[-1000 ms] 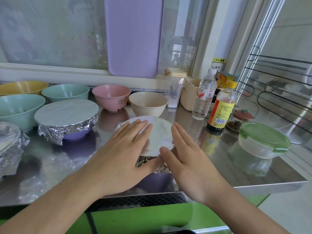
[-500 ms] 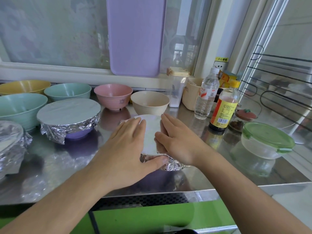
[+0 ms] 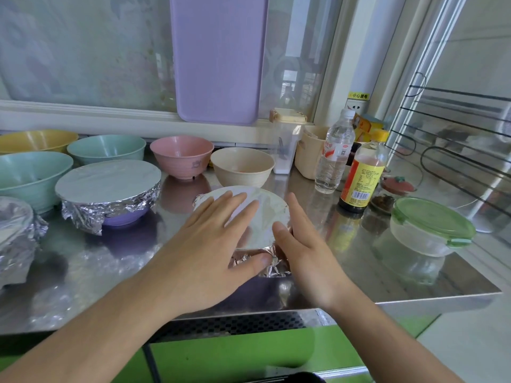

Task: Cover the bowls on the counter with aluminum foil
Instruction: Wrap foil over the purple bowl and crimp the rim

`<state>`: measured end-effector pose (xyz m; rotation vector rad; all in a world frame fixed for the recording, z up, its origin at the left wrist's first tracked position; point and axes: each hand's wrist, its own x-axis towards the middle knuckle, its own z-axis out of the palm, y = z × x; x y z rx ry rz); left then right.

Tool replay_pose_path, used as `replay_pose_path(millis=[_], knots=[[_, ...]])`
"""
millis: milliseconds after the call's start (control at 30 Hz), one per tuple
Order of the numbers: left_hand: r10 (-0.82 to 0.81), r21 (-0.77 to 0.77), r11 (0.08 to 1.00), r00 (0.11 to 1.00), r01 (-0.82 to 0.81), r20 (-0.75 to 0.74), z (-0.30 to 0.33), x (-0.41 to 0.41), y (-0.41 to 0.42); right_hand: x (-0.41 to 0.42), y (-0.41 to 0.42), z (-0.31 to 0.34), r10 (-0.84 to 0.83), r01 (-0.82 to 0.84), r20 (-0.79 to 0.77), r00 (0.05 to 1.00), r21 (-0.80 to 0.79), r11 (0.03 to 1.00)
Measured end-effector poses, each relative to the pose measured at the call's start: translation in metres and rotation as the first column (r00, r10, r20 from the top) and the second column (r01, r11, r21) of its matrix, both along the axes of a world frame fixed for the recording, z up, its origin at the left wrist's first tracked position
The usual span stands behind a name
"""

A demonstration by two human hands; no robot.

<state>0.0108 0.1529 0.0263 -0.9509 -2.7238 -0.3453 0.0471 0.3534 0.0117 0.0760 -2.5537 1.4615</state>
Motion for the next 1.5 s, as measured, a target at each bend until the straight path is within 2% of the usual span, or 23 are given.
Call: replay_pose_path(millis=[133, 267, 333, 467, 567, 633, 733, 800, 867, 967, 1067, 1267, 1333, 1433, 1500], knots=[[-0.015, -0.041, 0.999, 0.999, 0.017, 0.044, 0.007, -0.002, 0.012, 0.002, 0.001, 0.000, -0.015, 0.013, -0.015, 1.000, -0.102, 0.995], [-0.019, 0.030, 0.999, 0.991, 0.016, 0.132, 0.015, -0.021, 0.021, 0.000, 0.000, 0.002, -0.021, 0.019, -0.030, 0.999, -0.057, 0.998], [0.026, 0.045, 0.998, 0.978, -0.036, 0.205, 0.018, -0.031, 0.026, 0.003, -0.001, 0.003, -0.014, 0.013, -0.017, 1.000, -0.034, 0.999], [0.155, -0.097, 0.986, 0.948, -0.133, 0.278, 0.023, -0.039, 0.041, 0.009, 0.003, 0.005, 0.040, -0.051, -0.102, 0.994, -0.112, 0.992], [0.206, -0.162, 0.974, 0.917, -0.159, 0.342, 0.027, -0.041, 0.047, 0.012, 0.011, 0.009, 0.105, -0.115, -0.055, 0.993, -0.226, 0.967], [0.222, -0.203, 0.966, 0.910, -0.158, 0.350, 0.028, -0.041, 0.048, 0.014, 0.016, 0.012, 0.177, -0.173, -0.008, 0.984, -0.242, 0.955], [0.232, -0.234, 0.959, 0.914, -0.158, 0.332, 0.030, -0.040, 0.049, 0.015, 0.019, 0.017, 0.137, -0.125, 0.033, 0.990, -0.241, 0.962], [0.235, -0.244, 0.956, 0.923, -0.163, 0.305, 0.031, -0.041, 0.050, 0.017, 0.020, 0.019, 0.122, -0.121, -0.008, 0.992, -0.237, 0.964], [0.238, -0.260, 0.951, 0.933, -0.168, 0.270, 0.030, -0.042, 0.050, 0.025, 0.013, 0.020, 0.091, -0.102, -0.062, 0.994, -0.194, 0.976], [0.239, -0.264, 0.950, 0.931, -0.166, 0.277, 0.030, -0.041, 0.049, 0.036, 0.000, -0.001, -0.103, 0.116, -0.205, 0.973, 0.054, 0.992], [0.239, -0.260, 0.951, 0.933, -0.168, 0.268, 0.029, -0.040, 0.048, 0.039, -0.007, -0.025, -0.244, 0.275, -0.289, 0.926, 0.073, 0.959], [0.198, -0.236, 0.962, 0.949, -0.140, 0.246, 0.025, -0.042, 0.045, 0.031, -0.009, -0.019, -0.212, 0.239, -0.185, 0.960, 0.141, 0.961], [0.176, -0.216, 0.968, 0.958, -0.127, 0.226, 0.023, -0.040, 0.042, 0.031, -0.006, -0.013, -0.212, 0.256, -0.230, 0.950, 0.182, 0.949], [0.135, -0.174, 0.979, 0.974, -0.103, 0.181, 0.023, -0.039, 0.038, 0.026, 0.004, -0.006, -0.123, 0.228, -0.351, 0.928, 0.276, 0.934], [0.104, -0.147, 0.986, 0.976, -0.077, 0.190, 0.027, -0.040, 0.035, 0.020, 0.008, -0.002, -0.064, 0.195, -0.358, 0.931, 0.344, 0.919]])
